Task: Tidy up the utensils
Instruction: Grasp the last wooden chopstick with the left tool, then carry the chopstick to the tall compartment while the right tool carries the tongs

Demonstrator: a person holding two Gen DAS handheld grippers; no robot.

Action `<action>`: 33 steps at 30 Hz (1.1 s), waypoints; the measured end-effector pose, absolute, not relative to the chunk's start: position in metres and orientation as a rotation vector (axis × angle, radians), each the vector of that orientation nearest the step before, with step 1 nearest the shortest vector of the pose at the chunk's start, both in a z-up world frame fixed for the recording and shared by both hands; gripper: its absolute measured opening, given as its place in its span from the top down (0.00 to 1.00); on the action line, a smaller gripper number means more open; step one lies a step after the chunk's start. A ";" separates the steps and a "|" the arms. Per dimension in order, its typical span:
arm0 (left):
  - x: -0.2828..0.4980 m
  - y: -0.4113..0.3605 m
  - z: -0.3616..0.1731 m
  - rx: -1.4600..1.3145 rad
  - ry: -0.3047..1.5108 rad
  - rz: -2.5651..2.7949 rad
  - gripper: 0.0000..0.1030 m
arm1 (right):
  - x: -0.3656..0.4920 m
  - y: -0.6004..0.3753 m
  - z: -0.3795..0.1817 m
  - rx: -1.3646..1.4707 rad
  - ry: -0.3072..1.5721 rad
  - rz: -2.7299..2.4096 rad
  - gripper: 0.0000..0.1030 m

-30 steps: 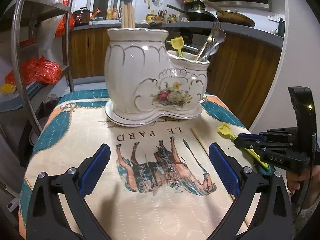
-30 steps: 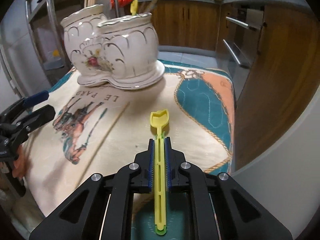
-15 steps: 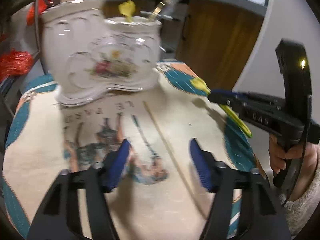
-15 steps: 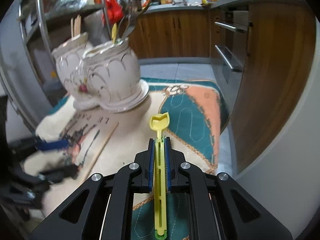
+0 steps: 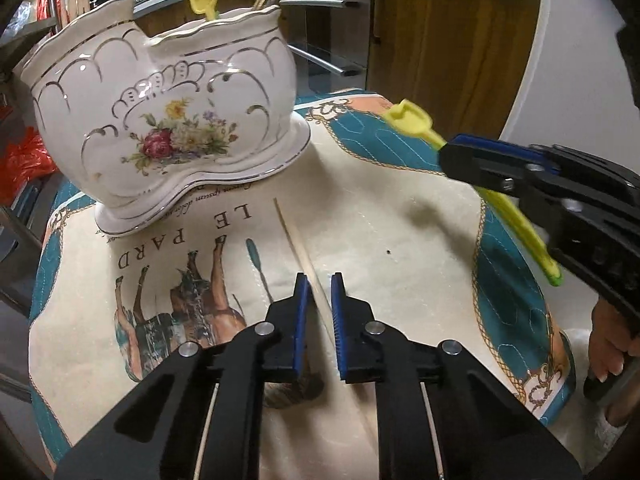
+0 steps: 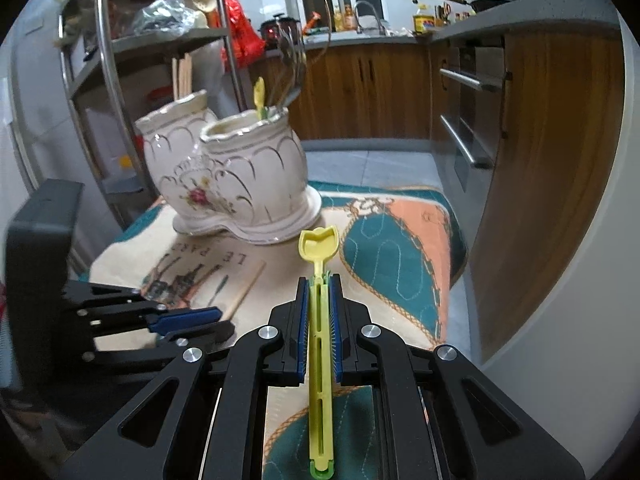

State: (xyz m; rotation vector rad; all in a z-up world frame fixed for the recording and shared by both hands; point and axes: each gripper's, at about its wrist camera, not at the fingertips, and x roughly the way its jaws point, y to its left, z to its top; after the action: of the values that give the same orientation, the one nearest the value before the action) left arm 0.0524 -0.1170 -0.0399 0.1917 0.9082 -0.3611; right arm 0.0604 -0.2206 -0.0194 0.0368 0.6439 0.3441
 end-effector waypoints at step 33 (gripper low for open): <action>0.035 -0.039 -0.030 0.193 0.897 -0.418 0.94 | 0.071 -0.186 -0.053 -0.075 0.827 0.378 0.90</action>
State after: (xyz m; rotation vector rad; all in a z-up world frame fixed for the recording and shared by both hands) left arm 0.0349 -0.0389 -0.0305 0.1933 0.8973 -0.4180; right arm 0.0715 -0.1864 -0.0532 -0.0754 0.8274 0.3777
